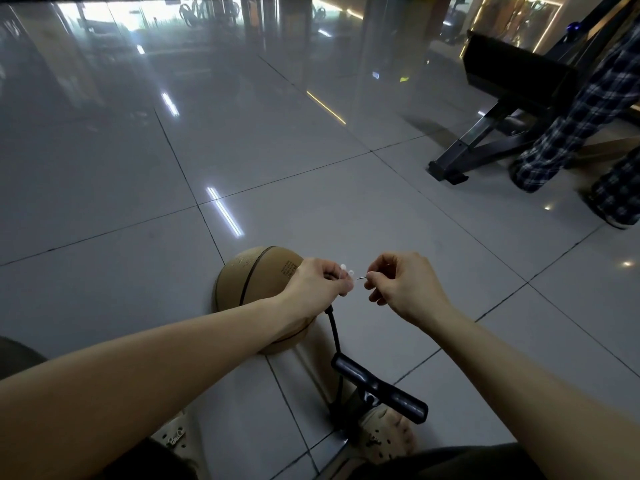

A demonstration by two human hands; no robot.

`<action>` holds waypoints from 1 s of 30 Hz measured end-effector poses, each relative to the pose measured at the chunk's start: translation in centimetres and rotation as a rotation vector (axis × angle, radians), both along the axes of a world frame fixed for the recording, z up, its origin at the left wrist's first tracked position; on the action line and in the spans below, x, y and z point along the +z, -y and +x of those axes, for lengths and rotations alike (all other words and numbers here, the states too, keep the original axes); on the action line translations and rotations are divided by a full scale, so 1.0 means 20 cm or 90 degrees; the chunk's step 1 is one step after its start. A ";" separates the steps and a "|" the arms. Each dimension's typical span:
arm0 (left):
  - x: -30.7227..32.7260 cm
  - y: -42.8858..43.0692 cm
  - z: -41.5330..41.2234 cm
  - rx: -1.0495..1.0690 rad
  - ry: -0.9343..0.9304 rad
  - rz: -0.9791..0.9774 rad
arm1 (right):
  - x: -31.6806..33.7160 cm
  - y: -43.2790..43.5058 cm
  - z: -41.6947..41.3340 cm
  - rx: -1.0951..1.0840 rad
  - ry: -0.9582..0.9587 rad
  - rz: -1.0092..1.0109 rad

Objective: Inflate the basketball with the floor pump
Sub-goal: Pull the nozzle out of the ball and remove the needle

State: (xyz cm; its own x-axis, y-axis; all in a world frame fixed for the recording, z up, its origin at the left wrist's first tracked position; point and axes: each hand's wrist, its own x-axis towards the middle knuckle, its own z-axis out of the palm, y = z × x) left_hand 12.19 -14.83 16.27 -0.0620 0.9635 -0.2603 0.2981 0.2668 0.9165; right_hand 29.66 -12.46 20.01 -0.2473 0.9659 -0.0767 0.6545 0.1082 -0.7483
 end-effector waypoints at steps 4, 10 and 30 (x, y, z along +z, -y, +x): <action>-0.01 -0.01 0.00 0.010 -0.006 -0.007 | 0.01 -0.01 0.01 -0.009 -0.007 -0.007; -0.01 -0.01 0.01 0.001 0.001 -0.001 | 0.01 -0.01 0.01 -0.006 0.009 -0.005; -0.01 -0.02 0.05 0.016 0.103 -0.077 | -0.02 0.00 -0.03 0.030 0.056 0.006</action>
